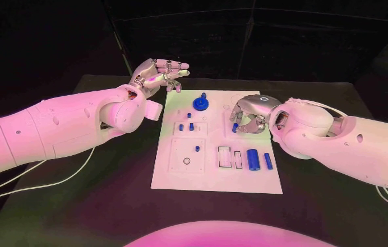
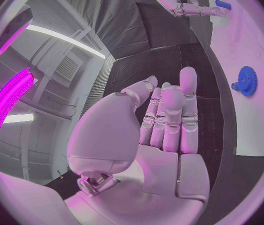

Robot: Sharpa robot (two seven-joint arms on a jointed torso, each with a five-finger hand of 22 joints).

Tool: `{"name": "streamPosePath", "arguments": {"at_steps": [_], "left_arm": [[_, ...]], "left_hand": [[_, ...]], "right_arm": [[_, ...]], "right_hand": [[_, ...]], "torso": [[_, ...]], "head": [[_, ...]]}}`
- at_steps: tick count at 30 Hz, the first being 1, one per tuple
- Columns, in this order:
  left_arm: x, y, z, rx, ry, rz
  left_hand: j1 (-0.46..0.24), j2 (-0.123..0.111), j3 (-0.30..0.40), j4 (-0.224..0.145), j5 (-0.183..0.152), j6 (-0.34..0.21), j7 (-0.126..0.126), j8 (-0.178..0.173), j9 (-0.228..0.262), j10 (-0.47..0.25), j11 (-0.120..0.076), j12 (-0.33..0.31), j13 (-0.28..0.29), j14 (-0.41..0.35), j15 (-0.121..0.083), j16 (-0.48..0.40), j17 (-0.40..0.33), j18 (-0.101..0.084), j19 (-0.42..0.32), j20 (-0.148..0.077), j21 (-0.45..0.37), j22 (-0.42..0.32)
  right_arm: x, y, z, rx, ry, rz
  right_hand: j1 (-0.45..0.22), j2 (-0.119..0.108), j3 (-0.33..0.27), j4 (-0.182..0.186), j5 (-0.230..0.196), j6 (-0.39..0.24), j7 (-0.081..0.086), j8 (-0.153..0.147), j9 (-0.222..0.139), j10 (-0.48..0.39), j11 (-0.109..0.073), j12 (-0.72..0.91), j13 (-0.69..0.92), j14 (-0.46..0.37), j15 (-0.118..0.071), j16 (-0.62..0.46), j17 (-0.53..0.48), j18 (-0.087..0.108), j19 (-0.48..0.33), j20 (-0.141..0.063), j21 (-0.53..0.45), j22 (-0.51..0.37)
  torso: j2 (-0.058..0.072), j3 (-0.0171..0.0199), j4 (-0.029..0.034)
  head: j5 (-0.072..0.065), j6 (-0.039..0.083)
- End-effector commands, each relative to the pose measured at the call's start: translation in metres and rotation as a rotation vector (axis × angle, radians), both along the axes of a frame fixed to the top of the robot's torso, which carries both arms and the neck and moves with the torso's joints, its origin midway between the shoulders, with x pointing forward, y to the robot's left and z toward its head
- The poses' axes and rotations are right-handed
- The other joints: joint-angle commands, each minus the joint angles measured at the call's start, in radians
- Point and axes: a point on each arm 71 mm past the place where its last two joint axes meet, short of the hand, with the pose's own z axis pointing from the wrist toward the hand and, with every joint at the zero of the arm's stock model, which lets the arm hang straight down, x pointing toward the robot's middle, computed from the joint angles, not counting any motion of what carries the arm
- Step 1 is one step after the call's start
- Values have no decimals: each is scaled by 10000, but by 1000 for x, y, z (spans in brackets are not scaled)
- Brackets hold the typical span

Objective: Assemble the parts on the task board

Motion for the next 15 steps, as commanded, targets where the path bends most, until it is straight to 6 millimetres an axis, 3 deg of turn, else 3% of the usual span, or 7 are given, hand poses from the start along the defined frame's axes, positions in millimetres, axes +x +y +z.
{"name": "streamPosePath", "arguments": {"at_steps": [1, 15], "left_arm": [[0, -1, 1, -86, -29, -93], [0, 0, 1, -80, -25, -80]], "left_hand": [[-26, 83, -37, 33, -45, -20, 8, 10, -12, -10, 16, 47, -1, 29, 48, 55, 1, 130, -12, 25, -55, -11], [-26, 83, -37, 33, -45, -20, 8, 10, -12, -10, 16, 47, -1, 29, 48, 55, 1, 130, -12, 25, -55, -11]], "right_arm": [[-2, 2, -3, -262, 421, 228], [0, 2, -5, -236, 483, 195]], "right_hand": [[47, 58, 113, 0, 66, 105, -1, 69, 12, 201, -15, -22, -24, 574, -52, 25, 279, -30, 78, -20, 50, 69], [77, 259, 634, 78, 65, 759, 1, 214, 72, 867, -74, -351, -13, 579, -111, 15, 276, -89, 205, -75, 275, 398]], "torso": [[-11, 4, -11], [-7, 6, -10]], "head": [[12, -31], [36, -46]]}}
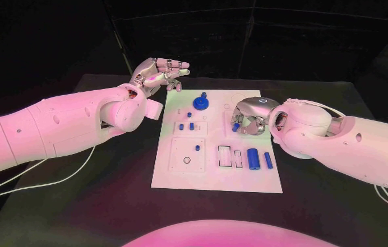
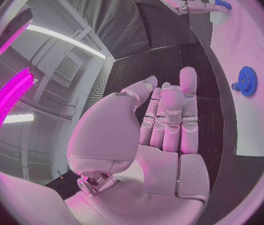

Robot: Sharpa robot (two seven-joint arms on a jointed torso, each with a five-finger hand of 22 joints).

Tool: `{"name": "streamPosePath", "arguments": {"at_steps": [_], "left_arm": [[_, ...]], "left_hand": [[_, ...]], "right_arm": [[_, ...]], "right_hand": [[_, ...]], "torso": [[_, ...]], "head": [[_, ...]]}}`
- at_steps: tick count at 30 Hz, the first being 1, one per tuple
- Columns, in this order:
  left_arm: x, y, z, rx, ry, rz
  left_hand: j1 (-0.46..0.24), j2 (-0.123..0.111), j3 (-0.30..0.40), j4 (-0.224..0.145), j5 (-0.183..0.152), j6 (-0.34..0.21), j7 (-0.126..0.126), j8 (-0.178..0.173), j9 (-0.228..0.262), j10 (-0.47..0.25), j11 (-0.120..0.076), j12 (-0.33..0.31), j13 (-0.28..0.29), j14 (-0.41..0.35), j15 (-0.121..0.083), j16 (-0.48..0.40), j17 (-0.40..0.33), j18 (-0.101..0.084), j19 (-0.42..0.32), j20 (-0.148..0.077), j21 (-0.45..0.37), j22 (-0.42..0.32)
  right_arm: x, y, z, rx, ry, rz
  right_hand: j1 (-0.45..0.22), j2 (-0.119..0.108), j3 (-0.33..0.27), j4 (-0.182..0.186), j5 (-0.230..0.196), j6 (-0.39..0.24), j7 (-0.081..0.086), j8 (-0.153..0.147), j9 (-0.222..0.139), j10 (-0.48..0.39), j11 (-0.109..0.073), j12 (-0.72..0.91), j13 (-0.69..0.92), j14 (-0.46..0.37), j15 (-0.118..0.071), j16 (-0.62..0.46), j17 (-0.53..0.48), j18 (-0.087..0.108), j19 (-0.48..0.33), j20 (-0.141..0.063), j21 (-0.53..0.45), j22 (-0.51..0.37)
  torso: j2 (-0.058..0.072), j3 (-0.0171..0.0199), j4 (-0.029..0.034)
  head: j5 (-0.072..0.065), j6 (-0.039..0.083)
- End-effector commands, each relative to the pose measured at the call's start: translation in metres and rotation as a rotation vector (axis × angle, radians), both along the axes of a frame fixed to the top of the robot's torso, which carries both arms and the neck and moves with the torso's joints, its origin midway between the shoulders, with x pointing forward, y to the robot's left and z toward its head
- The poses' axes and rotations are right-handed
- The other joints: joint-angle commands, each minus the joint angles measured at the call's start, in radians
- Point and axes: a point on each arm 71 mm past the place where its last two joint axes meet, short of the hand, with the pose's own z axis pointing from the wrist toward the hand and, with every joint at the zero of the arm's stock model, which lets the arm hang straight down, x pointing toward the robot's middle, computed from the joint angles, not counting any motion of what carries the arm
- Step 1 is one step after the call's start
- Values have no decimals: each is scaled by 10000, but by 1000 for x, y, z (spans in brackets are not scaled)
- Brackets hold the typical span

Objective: Assemble the parts on the task board

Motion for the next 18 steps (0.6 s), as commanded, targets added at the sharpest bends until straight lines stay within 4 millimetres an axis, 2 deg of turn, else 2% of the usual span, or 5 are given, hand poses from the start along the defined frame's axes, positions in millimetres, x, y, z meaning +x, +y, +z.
{"name": "streamPosePath", "arguments": {"at_steps": [1, 5, 10, 18], "left_arm": [[0, 0, 1, -83, -29, -84], [0, 0, 1, -84, -31, -84], [0, 0, 1, -83, -33, -80], [0, 1, 1, -82, -37, -70]], "left_hand": [[-26, 83, -37, 33, -45, -20, 8, 10, -13, -11, 16, 47, -1, 29, 48, 55, 2, 131, -12, 25, -55, -12], [-9, 99, -40, 30, -41, -20, 7, 13, -10, -14, 14, 55, 0, 36, 47, 66, 13, 132, -3, 25, -61, -17], [-9, 99, -40, 30, -41, -20, 7, 13, -10, -14, 14, 55, 0, 36, 47, 66, 13, 132, -3, 25, -61, -17], [-9, 99, -40, 30, -41, -20, 7, 13, -10, -14, 14, 55, 0, 36, 47, 66, 13, 132, -3, 25, -61, -17]], "right_arm": [[0, 1, 1, 41, 29, 73], [1, 0, 2, 255, -164, 28], [1, 0, 7, 675, -629, -20], [-2, -1, 13, 1151, -1025, -37]], "right_hand": [[25, 212, 164, -13, 7, 233, -29, 107, 28, 228, -60, -67, 20, 572, -122, 15, 278, -95, 145, -23, 149, 164], [199, 453, 460, -93, -244, 477, -73, 176, 55, 471, -123, -142, 53, 570, -192, 13, 280, -125, 212, -86, 272, 346], [308, 630, 733, -208, -368, 779, -125, 284, 101, 799, -195, -178, 128, 568, -263, 13, 287, -153, 269, -157, 386, 509], [117, 569, 838, -203, -495, 931, -164, 312, 121, 995, -239, -316, 184, 568, -296, 10, 290, -162, 274, -200, 427, 559]], "torso": [[2, 2, 0], [-2, 2, -6], [-5, 2, -4], [-12, 0, -13]], "head": [[9, -7], [10, -17], [0, -24], [-28, -31]]}}
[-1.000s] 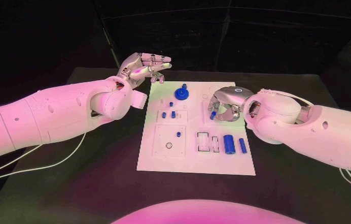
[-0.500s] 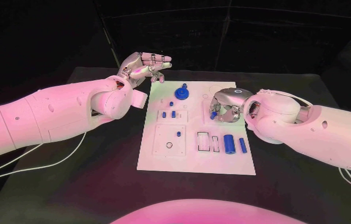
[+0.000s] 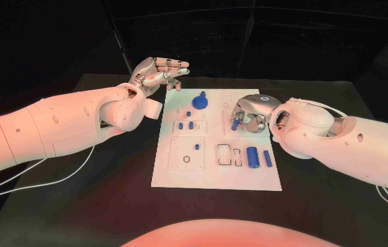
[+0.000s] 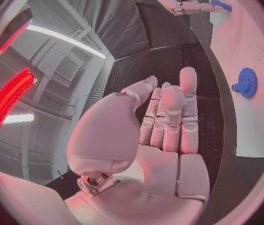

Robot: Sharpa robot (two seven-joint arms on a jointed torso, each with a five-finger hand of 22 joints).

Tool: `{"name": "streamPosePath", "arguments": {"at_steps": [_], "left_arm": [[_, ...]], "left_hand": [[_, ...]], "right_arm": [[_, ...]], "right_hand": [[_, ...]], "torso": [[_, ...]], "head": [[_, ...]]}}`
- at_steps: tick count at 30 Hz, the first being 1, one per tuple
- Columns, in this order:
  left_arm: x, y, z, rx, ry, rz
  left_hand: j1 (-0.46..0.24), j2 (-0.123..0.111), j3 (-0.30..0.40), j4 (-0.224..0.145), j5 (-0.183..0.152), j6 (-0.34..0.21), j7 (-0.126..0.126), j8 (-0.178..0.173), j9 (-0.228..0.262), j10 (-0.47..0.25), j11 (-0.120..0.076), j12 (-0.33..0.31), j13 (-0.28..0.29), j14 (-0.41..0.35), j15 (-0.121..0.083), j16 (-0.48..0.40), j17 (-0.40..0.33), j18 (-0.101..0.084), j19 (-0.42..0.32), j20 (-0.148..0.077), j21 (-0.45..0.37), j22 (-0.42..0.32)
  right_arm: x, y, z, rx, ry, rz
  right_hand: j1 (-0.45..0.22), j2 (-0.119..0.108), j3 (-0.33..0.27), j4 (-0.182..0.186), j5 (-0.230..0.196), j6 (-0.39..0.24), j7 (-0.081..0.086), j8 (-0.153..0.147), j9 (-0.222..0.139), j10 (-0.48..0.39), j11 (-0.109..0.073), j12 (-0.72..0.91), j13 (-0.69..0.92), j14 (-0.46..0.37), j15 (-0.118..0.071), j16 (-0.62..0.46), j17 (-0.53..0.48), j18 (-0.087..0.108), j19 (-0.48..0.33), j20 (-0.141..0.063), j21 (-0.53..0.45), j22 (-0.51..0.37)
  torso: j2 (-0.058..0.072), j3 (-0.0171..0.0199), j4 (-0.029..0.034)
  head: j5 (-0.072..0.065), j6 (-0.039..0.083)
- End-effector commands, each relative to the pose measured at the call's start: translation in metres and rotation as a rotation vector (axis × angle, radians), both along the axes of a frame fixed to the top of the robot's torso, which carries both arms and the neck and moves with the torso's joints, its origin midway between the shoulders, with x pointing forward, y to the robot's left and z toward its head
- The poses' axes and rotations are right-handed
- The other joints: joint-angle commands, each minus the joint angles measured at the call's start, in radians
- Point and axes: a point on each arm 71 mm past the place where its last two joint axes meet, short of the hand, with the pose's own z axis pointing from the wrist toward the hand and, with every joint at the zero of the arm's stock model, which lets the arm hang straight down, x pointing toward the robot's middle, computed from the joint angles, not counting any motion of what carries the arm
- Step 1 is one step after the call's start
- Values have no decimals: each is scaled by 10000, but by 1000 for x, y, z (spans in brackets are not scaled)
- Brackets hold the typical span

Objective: Assemble the parts on the task board

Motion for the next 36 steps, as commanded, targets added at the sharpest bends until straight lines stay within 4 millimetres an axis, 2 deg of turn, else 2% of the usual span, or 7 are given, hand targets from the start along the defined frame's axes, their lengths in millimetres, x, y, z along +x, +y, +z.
{"name": "streamPosePath", "arguments": {"at_steps": [1, 8, 14, 25, 28, 32, 36], "left_arm": [[0, 0, 1, -88, -41, -84], [0, 0, 1, -87, -48, -73], [0, 1, 1, -85, -58, -61], [0, -2, 1, -98, -55, -107], [1, -2, 1, -102, -57, -117], [0, -3, 1, -109, -56, -136], [0, -4, 1, -109, -58, -135]], "left_hand": [[-9, 99, -40, 30, -41, -20, 7, 13, -11, -14, 14, 55, 0, 36, 47, 66, 14, 132, -3, 25, -61, -17], [-9, 99, -40, 30, -41, -20, 7, 13, -11, -14, 14, 55, 0, 36, 47, 66, 14, 132, -3, 25, -61, -17], [-3, 109, -42, 32, -41, -19, 6, 15, -9, -15, 14, 59, 0, 35, 46, 63, 1, 132, 1, 25, -64, -19], [-3, 109, -42, 32, -41, -19, 6, 15, -9, -15, 14, 59, 0, 35, 46, 63, 1, 132, 1, 25, -64, -19], [-3, 109, -42, 32, -41, -19, 6, 15, -9, -15, 14, 59, 0, 35, 46, 63, 1, 132, 1, 25, -64, -19], [-3, 109, -42, 32, -41, -19, 6, 15, -9, -15, 14, 59, 0, 35, 46, 63, 1, 132, 1, 25, -64, -19], [-3, 109, -42, 32, -41, -19, 6, 15, -9, -15, 14, 59, 0, 35, 46, 63, 1, 132, 1, 25, -64, -19]], "right_arm": [[-3, -1, 9, 652, -548, 2], [-13, -16, 14, 1169, -180, -312], [-26, -11, 23, 1774, -100, -83], [-42, 47, 30, 2360, -160, 1432], [-46, 66, 27, 2395, -167, 1928], [-52, 82, 19, 2392, -67, 2379], [-58, 94, 7, 2334, 141, 2731]], "right_hand": [[-146, 29, 64, -4, -74, 89, 18, 46, 47, 105, -16, -94, 20, 568, -84, 9, 290, -160, 27, -52, 32, 7], [-236, -30, 57, 16, -85, 96, 10, 30, 43, 138, -23, -158, 32, 570, -93, 10, 293, -160, 23, -63, 38, 12], [-373, -90, 27, 79, -191, 90, -2, -3, 33, 177, -30, -245, 47, 570, -100, 8, 293, -160, 16, -72, 40, 13], [-383, -91, 29, 84, -191, 86, -4, -11, 31, 179, -32, -265, 49, 570, -102, 8, 294, -157, 10, -74, 33, 1], [-399, -95, 27, 93, -184, 78, 0, -20, 27, 177, -28, -284, 50, 570, -103, 6, 292, -153, 1, -76, 22, -19], [-446, -84, 22, 126, -174, 55, 8, -46, 18, 175, -20, -335, 53, 570, -101, 5, 293, -151, -8, -78, 17, -24], [-463, -75, 21, 140, -164, 42, 11, -61, 13, 171, -16, -361, 54, 570, -99, 5, 293, -149, -17, -78, 9, -38]], "torso": [[-5, -1, -7], [-13, -14, -22], [-1, 1, 8], [13, -12, 29], [10, -3, 0], [9, -29, 30], [0, -20, 20]], "head": [[-19, -8], [-33, 34], [-62, 69], [82, 31], [161, 5], [212, -37], [301, -64]]}}
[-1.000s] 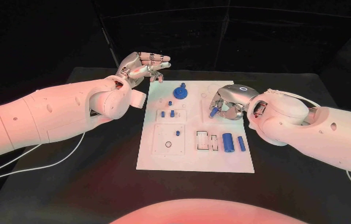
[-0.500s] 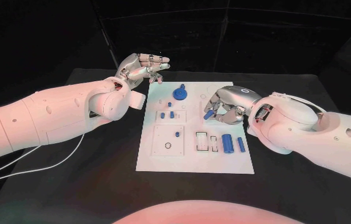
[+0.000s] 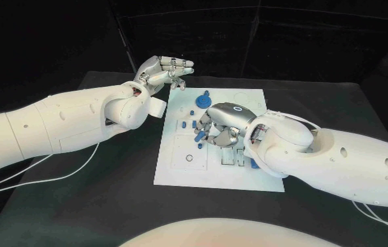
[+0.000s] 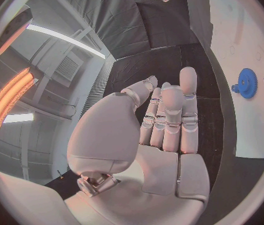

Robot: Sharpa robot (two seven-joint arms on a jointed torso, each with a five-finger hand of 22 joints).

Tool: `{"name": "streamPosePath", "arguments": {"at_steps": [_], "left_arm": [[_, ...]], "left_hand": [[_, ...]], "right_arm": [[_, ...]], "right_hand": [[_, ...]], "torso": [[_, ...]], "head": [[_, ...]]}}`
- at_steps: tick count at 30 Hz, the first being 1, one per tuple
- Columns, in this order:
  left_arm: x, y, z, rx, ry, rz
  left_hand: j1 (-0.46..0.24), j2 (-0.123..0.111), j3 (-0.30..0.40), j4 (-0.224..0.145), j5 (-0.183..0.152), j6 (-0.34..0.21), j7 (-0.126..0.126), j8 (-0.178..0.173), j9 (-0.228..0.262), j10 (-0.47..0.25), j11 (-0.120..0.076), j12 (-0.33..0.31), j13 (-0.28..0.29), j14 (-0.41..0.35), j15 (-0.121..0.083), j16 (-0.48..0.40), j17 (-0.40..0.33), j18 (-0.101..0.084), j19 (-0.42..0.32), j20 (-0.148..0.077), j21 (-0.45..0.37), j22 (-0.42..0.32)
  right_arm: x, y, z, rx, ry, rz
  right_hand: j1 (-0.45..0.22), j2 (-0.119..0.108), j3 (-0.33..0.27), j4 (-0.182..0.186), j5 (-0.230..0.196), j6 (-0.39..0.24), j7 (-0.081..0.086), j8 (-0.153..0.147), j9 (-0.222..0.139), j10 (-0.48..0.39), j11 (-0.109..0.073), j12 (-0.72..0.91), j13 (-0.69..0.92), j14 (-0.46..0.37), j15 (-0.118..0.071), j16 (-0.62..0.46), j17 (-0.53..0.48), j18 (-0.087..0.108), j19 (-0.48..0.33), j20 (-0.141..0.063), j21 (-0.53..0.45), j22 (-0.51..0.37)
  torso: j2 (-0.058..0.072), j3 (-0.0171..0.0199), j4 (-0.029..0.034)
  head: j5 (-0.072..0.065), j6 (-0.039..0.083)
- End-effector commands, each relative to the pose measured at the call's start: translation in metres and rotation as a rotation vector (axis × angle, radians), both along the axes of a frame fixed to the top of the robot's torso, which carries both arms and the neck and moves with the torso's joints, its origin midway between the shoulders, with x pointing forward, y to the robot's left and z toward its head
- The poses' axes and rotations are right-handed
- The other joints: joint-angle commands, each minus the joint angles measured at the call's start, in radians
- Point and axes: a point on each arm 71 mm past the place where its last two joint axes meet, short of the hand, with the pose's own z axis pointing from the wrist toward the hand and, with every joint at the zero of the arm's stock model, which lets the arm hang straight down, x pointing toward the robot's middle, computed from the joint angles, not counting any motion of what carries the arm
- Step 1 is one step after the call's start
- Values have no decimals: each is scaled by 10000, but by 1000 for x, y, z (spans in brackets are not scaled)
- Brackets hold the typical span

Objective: Assemble the parts on the task board

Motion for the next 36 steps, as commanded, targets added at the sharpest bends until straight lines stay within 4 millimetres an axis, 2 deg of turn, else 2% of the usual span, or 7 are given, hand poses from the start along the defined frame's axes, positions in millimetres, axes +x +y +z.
{"name": "streamPosePath", "arguments": {"at_steps": [1, 7, 10, 14, 36], "left_arm": [[0, -2, 2, -97, -58, -103], [0, -2, 2, -102, -45, -127], [0, -3, 2, -111, -40, -154], [0, -3, 1, -107, -23, -163], [1, -4, 1, -105, 24, -214]], "left_hand": [[-3, 109, -42, 32, -41, -19, 6, 15, -10, -15, 14, 59, 1, 35, 46, 63, 2, 133, 0, 26, -65, -13], [-3, 109, -42, 32, -41, -19, 6, 15, -10, -15, 14, 59, 1, 35, 46, 63, 2, 133, 0, 26, -65, -13], [8, 123, -46, 31, -41, -21, 8, 17, -9, -22, 16, 64, 0, 36, 46, 65, 0, 134, 5, 25, -71, -18], [10, 125, -46, 31, -41, -21, 8, 17, -9, -23, 16, 65, 0, 36, 46, 65, -1, 134, 6, 25, -72, -18], [1, 122, -57, 37, -44, -25, 12, 16, -9, -28, 19, 66, 0, 34, 48, 63, -9, 133, 8, 26, -75, -21]], "right_arm": [[-4, 7, -6, -46, -234, 509], [-9, 19, -20, -243, -70, 872], [-10, 24, -25, -362, -46, 1038], [-10, 28, -29, -530, 6, 1134], [-12, 34, -40, -1249, 303, 1336]], "right_hand": [[-113, -16, 14, 70, 12, 44, 7, 65, -9, 79, 9, -47, 14, 606, -65, 5, 288, -148, -16, -79, 9, -21], [-115, -18, 13, 71, 21, 39, 7, 60, -10, 76, 9, -57, 14, 604, -65, 1, 283, -145, -23, -79, 0, -36], [-113, -19, 14, 68, 27, 35, 7, 56, -12, 73, 9, -65, 14, 605, -65, 2, 285, -146, -21, -80, 3, -29], [-111, -18, 15, 66, 33, 32, 7, 53, -13, 72, 9, -71, 15, 605, -65, 3, 286, -144, -25, -80, -2, -38], [-126, -25, 4, 71, 34, 22, 14, 42, -17, 73, 14, -91, 17, 604, -63, 0, 282, -146, -26, -81, 3, -29]], "torso": [[-10, 4, 0], [-5, 20, -27], [0, 30, -12], [-9, 20, -19], [0, 19, -10]], "head": [[94, -51], [184, -79], [190, -101], [217, -107], [229, -169]]}}
